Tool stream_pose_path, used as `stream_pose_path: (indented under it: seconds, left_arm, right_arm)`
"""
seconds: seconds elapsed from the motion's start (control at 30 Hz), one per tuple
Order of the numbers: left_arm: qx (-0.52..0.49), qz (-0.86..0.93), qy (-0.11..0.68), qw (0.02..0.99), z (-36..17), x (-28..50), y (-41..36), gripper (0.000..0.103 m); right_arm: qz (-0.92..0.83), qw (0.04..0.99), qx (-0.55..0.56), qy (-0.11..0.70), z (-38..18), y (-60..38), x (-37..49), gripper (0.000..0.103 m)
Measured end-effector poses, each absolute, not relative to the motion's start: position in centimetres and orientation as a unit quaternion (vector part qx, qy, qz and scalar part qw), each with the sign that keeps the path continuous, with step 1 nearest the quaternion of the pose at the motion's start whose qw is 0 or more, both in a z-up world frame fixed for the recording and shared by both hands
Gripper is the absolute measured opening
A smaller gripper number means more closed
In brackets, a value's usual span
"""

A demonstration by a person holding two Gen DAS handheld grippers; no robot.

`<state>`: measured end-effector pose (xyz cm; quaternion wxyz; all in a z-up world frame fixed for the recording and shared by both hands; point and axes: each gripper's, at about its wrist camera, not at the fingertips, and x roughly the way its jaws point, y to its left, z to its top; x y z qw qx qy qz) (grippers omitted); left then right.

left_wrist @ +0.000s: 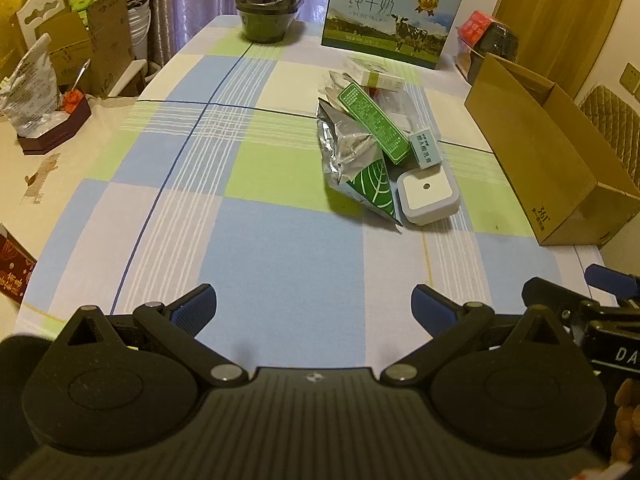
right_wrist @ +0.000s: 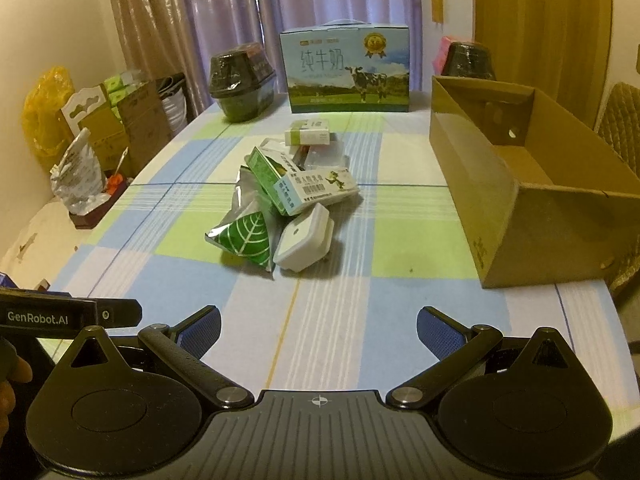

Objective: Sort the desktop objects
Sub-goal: 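Grasp the white square container with the right tool while the left tool approaches the silver foil bag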

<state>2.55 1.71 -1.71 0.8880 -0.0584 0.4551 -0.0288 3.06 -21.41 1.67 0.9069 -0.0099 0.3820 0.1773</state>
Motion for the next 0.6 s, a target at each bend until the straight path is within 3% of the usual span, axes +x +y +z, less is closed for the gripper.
stream_pose_path:
  seconds: [0.6]
  left_arm:
    - [-0.039,-0.054,0.451,0.89,-2.5,11.8,3.2,0.102]
  right_arm:
    - [0.187,0.916,-0.055,0.35,-1.8,-17.2,9.7,0.101]
